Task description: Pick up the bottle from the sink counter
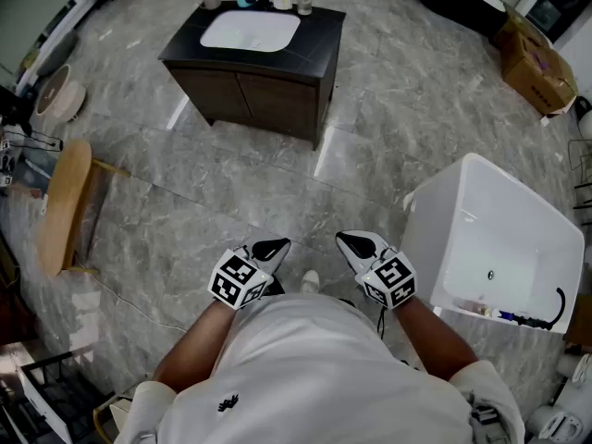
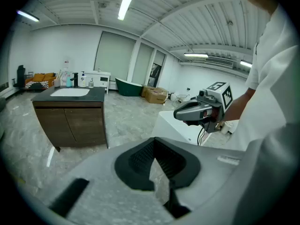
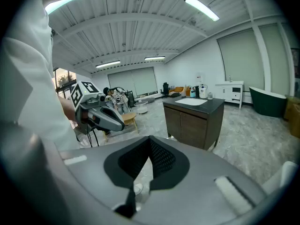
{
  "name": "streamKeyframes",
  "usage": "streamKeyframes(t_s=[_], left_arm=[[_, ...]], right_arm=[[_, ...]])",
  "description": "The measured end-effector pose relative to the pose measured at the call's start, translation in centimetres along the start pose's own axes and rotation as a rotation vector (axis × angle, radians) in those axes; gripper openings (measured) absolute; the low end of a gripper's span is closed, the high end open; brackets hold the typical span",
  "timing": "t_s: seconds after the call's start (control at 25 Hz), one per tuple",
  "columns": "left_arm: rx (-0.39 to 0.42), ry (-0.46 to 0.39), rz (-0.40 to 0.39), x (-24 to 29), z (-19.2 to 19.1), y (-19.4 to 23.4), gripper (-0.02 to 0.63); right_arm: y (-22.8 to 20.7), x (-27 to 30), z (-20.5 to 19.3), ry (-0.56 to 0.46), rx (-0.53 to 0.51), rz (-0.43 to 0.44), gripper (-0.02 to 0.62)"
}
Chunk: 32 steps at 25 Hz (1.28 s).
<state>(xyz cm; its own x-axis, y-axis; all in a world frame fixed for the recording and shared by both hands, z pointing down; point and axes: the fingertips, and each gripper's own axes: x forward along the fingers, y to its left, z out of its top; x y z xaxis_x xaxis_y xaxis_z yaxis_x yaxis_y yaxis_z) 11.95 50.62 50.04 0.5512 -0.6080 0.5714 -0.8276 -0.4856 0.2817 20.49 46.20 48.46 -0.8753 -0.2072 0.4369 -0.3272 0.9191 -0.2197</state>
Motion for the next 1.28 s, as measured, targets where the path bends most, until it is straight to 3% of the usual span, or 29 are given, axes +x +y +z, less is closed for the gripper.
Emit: streamKeyframes(t_s=[0.44, 0.8, 1.0, 1.28], left_arm=[[0.001, -0.019, -0.017, 2.0, 2.1, 2.9, 0.006], [0.033, -0.087, -0.059, 5.1, 8.5, 10.6, 0.008], [0.061, -0.155, -0.035, 5.6, 14.3, 17.0, 0.158], [0.076, -0.201, 0.022, 6.5, 19.3, 25.6, 0.247]], right_arm=[[-3.4, 1.7, 1.2, -0.007, 0.007, -0.014, 0.011], [-8.6, 5.6, 4.8, -0.002, 0.041, -0.059, 0.012], [-11.5, 9.0, 8.6, -0.03, 0.038, -0.074, 0.014], [-15.0, 14.2, 12.8, -0.028, 0.012, -0.089, 0.052]])
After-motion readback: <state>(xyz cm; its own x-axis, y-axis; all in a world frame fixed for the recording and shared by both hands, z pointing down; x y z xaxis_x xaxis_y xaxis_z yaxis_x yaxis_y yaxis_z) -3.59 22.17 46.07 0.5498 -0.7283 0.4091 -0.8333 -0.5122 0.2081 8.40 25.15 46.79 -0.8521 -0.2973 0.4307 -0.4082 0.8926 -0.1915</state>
